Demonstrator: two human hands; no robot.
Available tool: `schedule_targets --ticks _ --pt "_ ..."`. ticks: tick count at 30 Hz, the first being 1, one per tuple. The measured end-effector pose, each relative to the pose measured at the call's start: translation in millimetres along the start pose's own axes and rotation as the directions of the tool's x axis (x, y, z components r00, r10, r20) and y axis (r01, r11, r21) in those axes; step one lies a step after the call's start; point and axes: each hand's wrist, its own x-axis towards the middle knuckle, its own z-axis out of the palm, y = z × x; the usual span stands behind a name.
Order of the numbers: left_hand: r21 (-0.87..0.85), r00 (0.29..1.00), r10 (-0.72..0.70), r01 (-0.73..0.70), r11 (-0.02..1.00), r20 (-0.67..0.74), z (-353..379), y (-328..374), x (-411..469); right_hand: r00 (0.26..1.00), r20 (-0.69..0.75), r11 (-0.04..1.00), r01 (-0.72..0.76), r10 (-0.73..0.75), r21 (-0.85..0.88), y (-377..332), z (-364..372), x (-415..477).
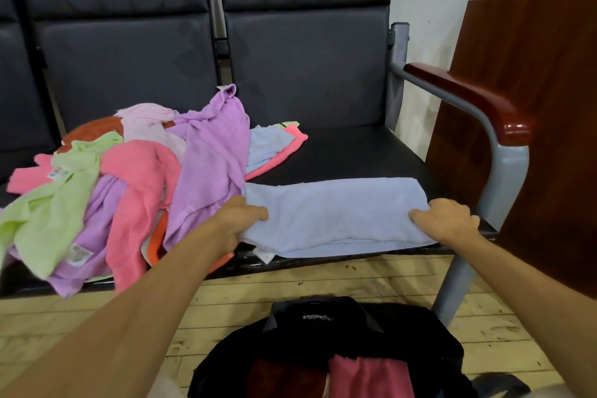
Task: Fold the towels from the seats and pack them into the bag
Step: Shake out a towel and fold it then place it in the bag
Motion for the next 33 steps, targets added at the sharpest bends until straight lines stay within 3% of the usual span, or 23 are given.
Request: schedule_targets --ticks 3,5,7,10,14,16,19,21,24,29,33 --pt "-0.306 0.979 -0.158 0.191 0.933 0.13 -12 3 -8 0.997 0.017 0.976 0.067 -0.072 0.206 -7 -3 -9" --pt "-0.388 0.955 -0.23 0.287 0.876 0.185 -23 5 -14 0.998 0.006 0.922 0.063 -0.07 0.383 -12 -6 -13" --pt "-0.442 0.944 -0.273 0.329 0.835 0.187 -33 5 -12 0.998 0.068 0.815 -0.035 -0.005 0.579 -11 -6 -12" --pt "-0.495 0.948 -0.264 0.317 0.809 0.175 -42 6 -14 0.958 0.283 0.67 -0.246 0.056 0.7 -8 -4 -9" --pt "-0.578 0.977 -0.2 0.202 0.79 0.07 -37 10 -16 0.915 0.404 0.558 -0.331 -0.008 0.761 -13 -4 -8" --pt "-0.558 0.989 -0.145 0.111 0.822 -0.017 -28 16 -19 0.907 0.42 0.509 -0.343 -0.04 0.79 -16 -1 -8" --pt "-0.399 0.993 0.012 -0.06 0.915 -0.121 -10 25 -24 0.905 0.422 0.478 -0.351 -0.047 0.805 -19 1 -8" --pt "-0.315 0.988 0.116 -0.142 0.939 -0.1 4 31 -30 0.902 0.43 0.463 -0.367 -0.035 0.807 -20 2 -9" --pt "-0.284 0.986 0.163 -0.163 0.945 -0.023 32 42 -33 0.897 0.441 0.444 -0.389 -0.017 0.808 -20 5 -8" --pt "-0.246 0.992 0.109 -0.092 0.965 0.056 84 66 -30 0.895 0.442 0.409 -0.379 -0.069 0.831 -15 9 -5" --pt "-0.03 0.984 0.122 -0.12 0.992 0.127 132 73 -22 0.892 0.448 0.397 -0.388 -0.067 0.832 -12 12 2"
